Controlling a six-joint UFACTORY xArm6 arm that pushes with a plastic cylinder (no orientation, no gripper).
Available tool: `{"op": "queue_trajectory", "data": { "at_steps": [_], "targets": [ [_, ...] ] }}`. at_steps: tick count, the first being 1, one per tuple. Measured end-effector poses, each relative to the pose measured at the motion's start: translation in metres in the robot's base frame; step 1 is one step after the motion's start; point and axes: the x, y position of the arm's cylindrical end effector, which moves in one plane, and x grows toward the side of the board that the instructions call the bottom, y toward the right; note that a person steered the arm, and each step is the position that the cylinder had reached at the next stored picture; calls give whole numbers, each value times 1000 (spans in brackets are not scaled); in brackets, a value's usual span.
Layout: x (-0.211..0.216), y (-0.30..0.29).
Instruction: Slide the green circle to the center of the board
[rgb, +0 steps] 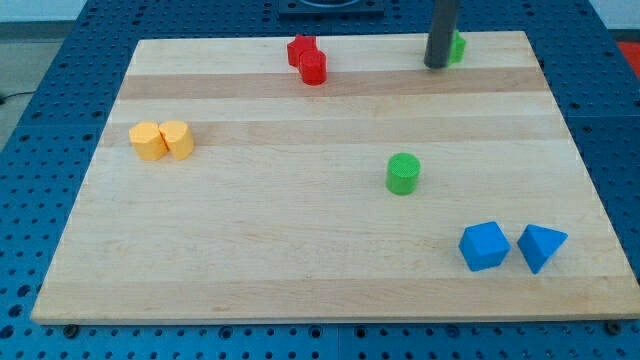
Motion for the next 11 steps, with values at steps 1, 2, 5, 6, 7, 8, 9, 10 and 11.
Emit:
{"op": "queue_trajectory", "data": {
  "at_steps": [1,2,5,6,7,8,9,10,11],
  "targets": [
    [49,5],
    [126,16],
    [237,-72],
    [240,-121],
    [227,-82],
    [219,-42],
    [175,-73],
    [179,-89],
    [204,-114]
  ]
}}
